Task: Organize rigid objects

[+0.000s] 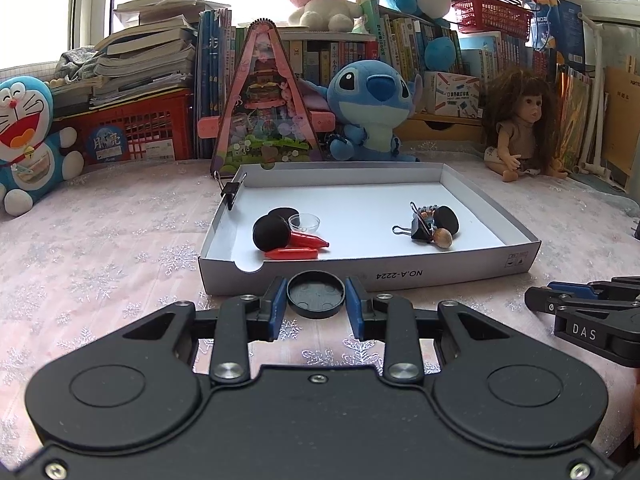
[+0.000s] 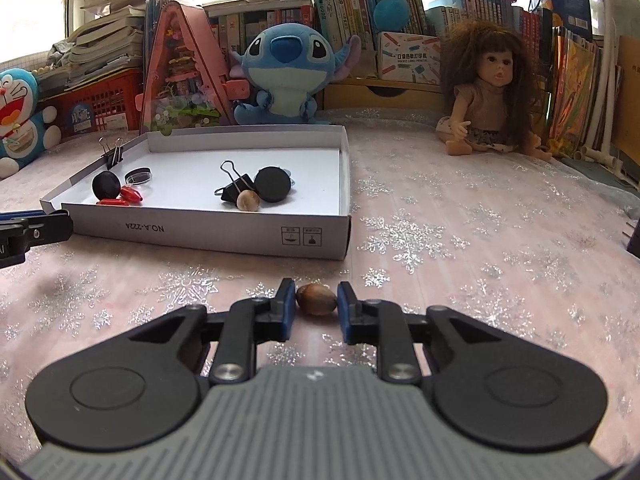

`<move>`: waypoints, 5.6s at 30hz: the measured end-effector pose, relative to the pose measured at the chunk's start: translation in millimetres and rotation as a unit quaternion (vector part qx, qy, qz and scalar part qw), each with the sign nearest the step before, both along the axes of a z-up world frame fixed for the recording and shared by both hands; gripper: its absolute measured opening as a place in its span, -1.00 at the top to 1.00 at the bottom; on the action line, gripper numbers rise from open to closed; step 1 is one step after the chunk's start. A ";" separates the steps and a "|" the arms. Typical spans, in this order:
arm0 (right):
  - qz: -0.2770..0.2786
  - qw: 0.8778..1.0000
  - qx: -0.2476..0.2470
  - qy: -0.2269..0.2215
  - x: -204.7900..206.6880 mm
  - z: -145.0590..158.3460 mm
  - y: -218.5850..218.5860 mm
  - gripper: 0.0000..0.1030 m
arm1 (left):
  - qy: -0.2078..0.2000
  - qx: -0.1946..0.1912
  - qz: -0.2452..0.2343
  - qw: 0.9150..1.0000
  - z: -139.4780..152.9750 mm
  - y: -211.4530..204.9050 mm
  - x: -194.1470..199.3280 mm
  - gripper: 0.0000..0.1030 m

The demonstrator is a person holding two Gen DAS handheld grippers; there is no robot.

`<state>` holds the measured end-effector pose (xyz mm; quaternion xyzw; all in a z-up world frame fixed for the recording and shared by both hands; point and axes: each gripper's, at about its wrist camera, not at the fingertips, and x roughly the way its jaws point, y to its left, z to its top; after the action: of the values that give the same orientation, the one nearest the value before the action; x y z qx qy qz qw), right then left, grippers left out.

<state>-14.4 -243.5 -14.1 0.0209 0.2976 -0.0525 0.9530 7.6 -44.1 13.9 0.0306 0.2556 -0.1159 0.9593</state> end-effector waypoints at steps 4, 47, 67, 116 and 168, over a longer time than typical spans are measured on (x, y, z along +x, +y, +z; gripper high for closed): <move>0.006 1.000 0.000 -0.004 0.1 3.5 2.0 0.45 | -0.001 -0.002 0.001 1.000 2.8 1.6 2.0 0.42; 0.043 0.993 0.110 0.021 143.1 63.4 -24.5 0.46 | 0.065 -0.042 0.029 0.997 64.2 -4.5 168.9 0.42; 0.045 0.985 0.155 0.054 199.6 17.6 -27.7 0.45 | 0.127 -0.017 0.042 0.991 4.6 -14.9 230.6 0.42; 0.053 0.995 0.089 0.009 168.2 32.3 -9.4 -0.37 | 0.057 0.027 0.005 0.998 22.3 -29.1 170.0 -0.20; 0.066 0.998 -0.023 0.007 49.3 -0.4 37.4 -0.84 | 0.069 0.029 0.006 0.997 -22.5 -1.8 52.3 -0.37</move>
<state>34.9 -206.1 -14.5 -0.0212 0.3035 0.0036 0.9526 59.9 -45.9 -8.6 0.0483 0.3244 -0.1043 0.9389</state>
